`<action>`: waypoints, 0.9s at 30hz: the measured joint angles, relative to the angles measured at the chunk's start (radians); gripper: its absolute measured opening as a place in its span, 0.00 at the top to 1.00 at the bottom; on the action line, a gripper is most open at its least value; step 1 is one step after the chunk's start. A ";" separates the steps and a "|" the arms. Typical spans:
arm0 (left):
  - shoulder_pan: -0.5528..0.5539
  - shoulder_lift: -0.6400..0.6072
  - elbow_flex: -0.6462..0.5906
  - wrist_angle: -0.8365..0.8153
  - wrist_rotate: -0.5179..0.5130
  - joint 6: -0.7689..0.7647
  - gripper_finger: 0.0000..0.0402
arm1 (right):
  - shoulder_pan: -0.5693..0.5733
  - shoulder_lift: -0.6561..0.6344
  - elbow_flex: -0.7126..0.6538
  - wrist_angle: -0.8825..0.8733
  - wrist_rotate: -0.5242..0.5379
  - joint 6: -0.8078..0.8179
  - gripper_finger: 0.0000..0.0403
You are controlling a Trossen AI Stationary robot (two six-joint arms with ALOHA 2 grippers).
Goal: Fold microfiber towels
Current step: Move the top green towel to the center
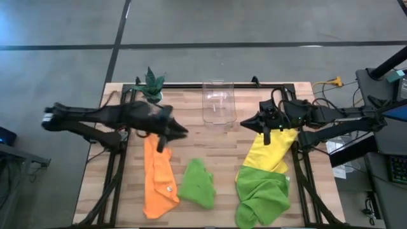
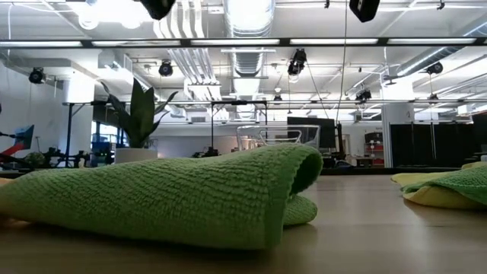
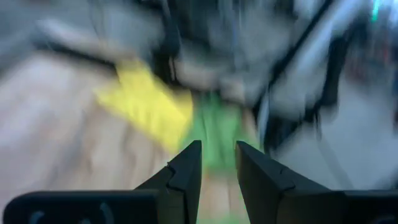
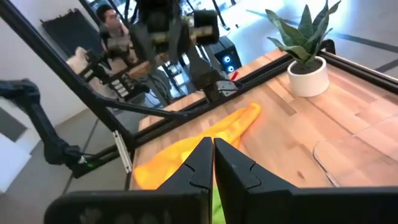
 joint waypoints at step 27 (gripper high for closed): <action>0.001 -0.718 -0.803 0.627 -0.429 -0.074 0.79 | -0.043 -0.566 -0.619 0.746 0.227 0.249 0.98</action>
